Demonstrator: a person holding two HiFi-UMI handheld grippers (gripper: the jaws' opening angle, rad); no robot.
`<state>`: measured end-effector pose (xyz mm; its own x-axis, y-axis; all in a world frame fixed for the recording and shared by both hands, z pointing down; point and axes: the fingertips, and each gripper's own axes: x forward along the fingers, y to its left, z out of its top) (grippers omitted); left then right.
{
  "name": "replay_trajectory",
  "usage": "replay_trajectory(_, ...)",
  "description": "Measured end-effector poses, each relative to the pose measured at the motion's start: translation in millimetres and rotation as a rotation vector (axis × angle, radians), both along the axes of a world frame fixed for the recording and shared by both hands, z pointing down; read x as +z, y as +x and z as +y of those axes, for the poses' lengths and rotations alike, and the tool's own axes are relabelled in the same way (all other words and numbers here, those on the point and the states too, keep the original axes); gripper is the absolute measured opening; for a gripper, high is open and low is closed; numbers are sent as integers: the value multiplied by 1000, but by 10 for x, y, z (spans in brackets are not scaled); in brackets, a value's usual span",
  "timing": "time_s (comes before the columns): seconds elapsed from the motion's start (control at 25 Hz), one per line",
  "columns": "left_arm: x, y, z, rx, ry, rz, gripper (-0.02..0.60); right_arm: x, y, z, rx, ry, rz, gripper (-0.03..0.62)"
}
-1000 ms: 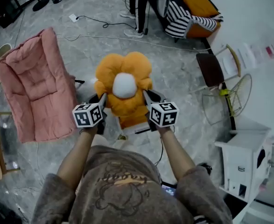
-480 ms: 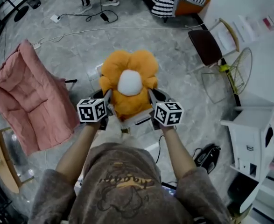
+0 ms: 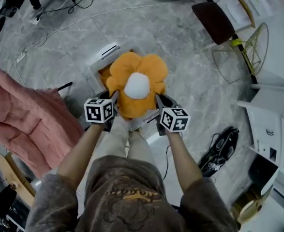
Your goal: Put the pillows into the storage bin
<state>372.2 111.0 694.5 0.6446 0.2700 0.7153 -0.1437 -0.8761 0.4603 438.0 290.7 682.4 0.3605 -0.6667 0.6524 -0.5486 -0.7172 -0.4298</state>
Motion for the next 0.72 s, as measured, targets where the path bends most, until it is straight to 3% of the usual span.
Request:
replay_trajectory(0.28, 1292, 385, 52, 95, 8, -74, 64, 1327, 150, 133, 98, -36, -92, 15)
replay_trajectory(0.72, 3510, 476, 175, 150, -17, -194, 67, 3578, 137, 289, 149, -141, -201, 17)
